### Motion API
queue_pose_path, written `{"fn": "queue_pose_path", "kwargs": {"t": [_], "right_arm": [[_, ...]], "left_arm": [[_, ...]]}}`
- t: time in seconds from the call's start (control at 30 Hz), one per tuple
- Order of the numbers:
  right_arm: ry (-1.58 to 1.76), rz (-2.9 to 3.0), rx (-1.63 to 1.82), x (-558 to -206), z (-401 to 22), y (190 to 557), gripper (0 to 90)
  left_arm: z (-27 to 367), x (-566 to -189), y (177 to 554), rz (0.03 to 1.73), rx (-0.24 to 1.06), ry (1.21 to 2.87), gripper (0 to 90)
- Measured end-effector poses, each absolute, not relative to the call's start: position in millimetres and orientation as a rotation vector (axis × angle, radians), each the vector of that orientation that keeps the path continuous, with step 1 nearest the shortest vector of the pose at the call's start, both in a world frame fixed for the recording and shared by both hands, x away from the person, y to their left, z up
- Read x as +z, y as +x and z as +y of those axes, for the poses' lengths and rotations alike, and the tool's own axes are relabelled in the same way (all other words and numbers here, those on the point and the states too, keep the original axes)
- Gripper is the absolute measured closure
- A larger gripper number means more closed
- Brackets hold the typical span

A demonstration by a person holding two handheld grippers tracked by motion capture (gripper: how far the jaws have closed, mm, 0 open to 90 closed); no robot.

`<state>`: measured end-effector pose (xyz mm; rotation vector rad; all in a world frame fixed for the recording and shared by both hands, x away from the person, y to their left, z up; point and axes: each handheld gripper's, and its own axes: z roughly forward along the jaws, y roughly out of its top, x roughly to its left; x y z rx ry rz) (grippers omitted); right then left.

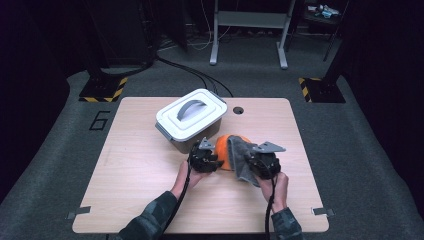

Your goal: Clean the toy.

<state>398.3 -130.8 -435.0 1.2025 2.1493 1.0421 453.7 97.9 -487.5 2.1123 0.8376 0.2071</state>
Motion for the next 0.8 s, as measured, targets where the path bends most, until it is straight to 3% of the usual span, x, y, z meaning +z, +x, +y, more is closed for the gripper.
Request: {"fn": "queue_pose_path", "kwargs": {"t": [0.1, 0.3, 0.67, 0.8], "right_arm": [[1.169, 2.199, 1.01, -440, -112, 405, 80.4], [1.26, 2.189, 1.045, -452, -129, 416, 80.6], [1.293, 2.16, 1.078, -452, -133, 418, 80.5], [1.287, 2.166, 1.076, -451, -131, 418, 80.5]], "left_arm": [[99, -488, 454, 0.848, 0.2, 2.104, 62.2], [102, -485, 451, 0.838, 0.2, 2.089, 62.4], [103, -491, 436, 0.796, 0.305, 2.178, 47.5], [93, -494, 436, 0.791, 0.335, 2.191, 50.0]]}}
